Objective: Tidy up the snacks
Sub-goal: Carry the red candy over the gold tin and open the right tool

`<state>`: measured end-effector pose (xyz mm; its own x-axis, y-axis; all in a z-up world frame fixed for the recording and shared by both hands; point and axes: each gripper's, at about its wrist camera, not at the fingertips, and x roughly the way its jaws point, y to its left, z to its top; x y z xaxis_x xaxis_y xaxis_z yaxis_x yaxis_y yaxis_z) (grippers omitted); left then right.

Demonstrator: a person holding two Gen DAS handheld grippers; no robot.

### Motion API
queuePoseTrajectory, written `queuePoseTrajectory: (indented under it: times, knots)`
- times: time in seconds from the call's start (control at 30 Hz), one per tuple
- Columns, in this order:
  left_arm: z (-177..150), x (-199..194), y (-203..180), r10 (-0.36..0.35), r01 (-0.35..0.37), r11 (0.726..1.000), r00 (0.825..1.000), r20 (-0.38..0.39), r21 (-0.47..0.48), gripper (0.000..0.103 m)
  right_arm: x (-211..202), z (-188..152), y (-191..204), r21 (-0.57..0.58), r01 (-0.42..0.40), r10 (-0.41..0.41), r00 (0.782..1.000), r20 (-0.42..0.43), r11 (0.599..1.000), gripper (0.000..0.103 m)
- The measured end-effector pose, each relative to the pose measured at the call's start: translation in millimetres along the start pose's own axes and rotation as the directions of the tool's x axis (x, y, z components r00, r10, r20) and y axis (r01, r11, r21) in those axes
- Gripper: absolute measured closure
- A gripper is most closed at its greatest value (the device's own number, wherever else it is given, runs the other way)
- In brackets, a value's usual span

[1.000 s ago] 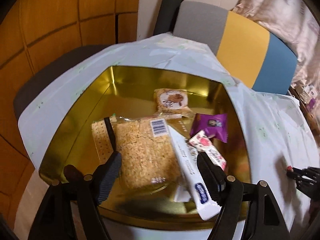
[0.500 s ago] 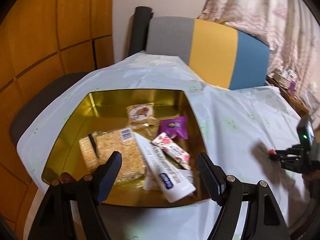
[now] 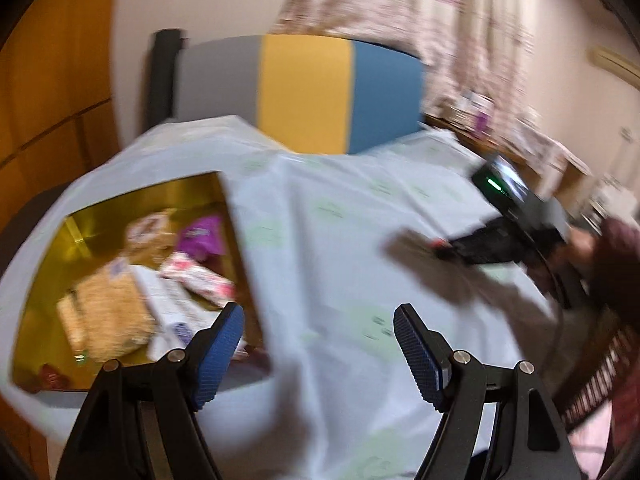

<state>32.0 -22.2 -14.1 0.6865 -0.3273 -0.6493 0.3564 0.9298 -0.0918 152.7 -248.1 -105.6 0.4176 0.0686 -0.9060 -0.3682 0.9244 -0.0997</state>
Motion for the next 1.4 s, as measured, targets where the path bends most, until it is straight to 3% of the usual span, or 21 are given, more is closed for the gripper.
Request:
queuePoseTrajectory:
  times: [0.1, 0.23, 0.5, 0.57, 0.73, 0.9, 1.1, 1.27, 1.4]
  knots:
    - [-12, 12, -19, -0.062, 0.065, 0.996, 0.997, -0.046, 0.066, 0.025, 0, -1, -1, 0.004, -0.005, 0.005, 1.000, 0.002, 1.000, 0.084]
    - [-27, 30, -26, -0.089, 0.101, 0.991, 0.988, -0.127, 0.092, 0.025, 0, 0, -5, 0.027, -0.013, 0.013, 1.000, -0.004, 1.000, 0.084]
    - [-44, 55, -13, -0.086, 0.090, 0.996, 0.976, -0.198, 0.015, 0.031, 1, 14, -6, 0.089, 0.014, -0.009, 0.998, -0.058, 0.996, 0.084]
    - [-46, 54, -10, -0.103, 0.104, 0.995, 0.977, -0.186, -0.003, 0.031, -1, 20, -6, 0.114, 0.017, -0.008, 0.997, -0.080, 0.993, 0.085]
    - [-50, 53, -11, -0.101, 0.104, 0.995, 0.980, -0.174, 0.011, 0.031, -15, 35, 12, 0.137, -0.114, 0.120, 0.992, -0.036, 0.984, 0.085]
    - [-51, 49, -3, -0.149, 0.145, 0.989, 0.977, -0.155, -0.039, 0.031, -32, 63, 58, 0.054, -0.245, 0.245, 0.970, 0.008, 0.968, 0.085]
    - [-53, 47, 0, -0.169, 0.163, 0.985, 0.976, -0.135, -0.052, 0.031, -63, 103, 124, -0.104, -0.399, 0.406, 0.912, 0.061, 0.911, 0.085]
    - [-52, 48, 2, -0.180, 0.174, 0.983, 0.975, -0.128, -0.061, 0.031, -80, 115, 174, -0.226, -0.455, 0.478, 0.876, 0.057, 0.861, 0.085]
    - [-52, 48, 1, -0.175, 0.170, 0.984, 0.977, -0.125, -0.050, 0.030, -76, 124, 203, -0.293, -0.462, 0.489, 0.872, 0.022, 0.837, 0.085]
